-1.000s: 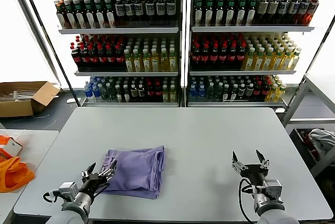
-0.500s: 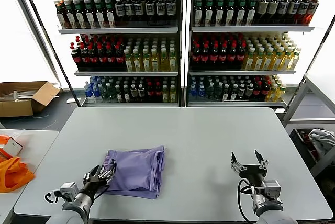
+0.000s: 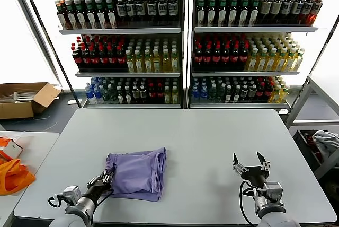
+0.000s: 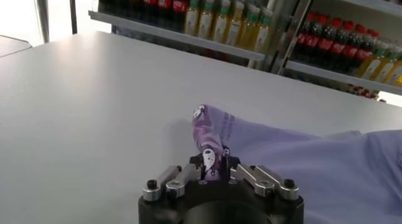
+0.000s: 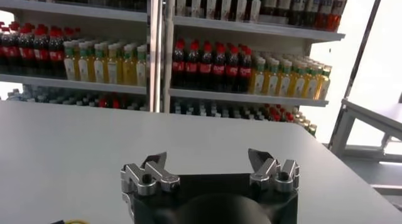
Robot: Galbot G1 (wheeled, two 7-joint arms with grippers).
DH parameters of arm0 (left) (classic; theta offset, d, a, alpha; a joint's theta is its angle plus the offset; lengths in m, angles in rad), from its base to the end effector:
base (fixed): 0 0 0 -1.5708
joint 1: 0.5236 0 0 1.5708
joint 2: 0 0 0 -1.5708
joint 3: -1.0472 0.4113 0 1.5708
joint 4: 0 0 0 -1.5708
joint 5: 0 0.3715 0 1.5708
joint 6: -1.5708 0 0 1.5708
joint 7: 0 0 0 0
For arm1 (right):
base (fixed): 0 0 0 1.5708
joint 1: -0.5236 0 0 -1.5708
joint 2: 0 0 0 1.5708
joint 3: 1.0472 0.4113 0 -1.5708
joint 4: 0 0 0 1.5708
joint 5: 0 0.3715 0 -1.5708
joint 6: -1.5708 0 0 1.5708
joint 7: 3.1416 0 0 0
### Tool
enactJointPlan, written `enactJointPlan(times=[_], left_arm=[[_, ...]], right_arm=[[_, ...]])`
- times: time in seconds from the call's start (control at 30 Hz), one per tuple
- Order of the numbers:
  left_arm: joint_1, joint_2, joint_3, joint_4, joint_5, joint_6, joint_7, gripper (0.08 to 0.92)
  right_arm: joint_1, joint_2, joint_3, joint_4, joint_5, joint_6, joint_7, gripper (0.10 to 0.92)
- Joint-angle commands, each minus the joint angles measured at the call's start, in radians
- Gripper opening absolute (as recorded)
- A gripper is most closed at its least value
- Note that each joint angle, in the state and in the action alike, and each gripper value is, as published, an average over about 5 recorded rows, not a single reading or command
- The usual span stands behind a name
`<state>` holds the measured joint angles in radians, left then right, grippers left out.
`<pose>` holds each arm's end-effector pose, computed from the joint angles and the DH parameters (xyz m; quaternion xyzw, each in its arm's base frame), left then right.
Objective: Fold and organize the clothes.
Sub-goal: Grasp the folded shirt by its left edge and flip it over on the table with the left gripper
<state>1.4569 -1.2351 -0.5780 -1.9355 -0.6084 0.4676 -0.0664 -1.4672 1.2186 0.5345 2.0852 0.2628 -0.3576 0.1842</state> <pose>0.2155 0.1097 -0.3738 -0.0305 -0.9576 0.1184 0.2608 0.2083 -0.0821 -0.3266 -0.0177 -0.9890 0.0551 0.1359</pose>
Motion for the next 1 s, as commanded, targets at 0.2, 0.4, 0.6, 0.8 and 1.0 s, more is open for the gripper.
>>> enactJointPlan(times=[0.2,0.4,0.6,0.8,1.0], left_arm=[[0.005,0.003,-0.043,-0.017,0.020,-0.024,-0.014,0.116],[0.004,0.083,-0.179,-0.047,0.099,-0.026,-0.009,0.110],[0.008,0.317,-0.449,0.002,0.123,-0.029,0.027,0.110],[0.081,0.434,-0.553,-0.012,0.093,-0.025,0.093,0.110],[0.073,0.285,-0.287,-0.154,0.194,-0.022,0.083,0.110]], right_arm=[[0.001,-0.012,0.005,-0.001,0.004,0.000,0.000,0.823],[0.008,-0.023,0.006,-0.004,0.009,0.001,0.000,0.823],[0.016,-0.033,-0.007,-0.008,0.011,0.002,-0.002,0.823],[0.028,-0.028,-0.026,-0.019,0.009,0.005,-0.002,0.823],[0.019,-0.020,-0.031,-0.018,0.002,0.006,-0.002,0.823]])
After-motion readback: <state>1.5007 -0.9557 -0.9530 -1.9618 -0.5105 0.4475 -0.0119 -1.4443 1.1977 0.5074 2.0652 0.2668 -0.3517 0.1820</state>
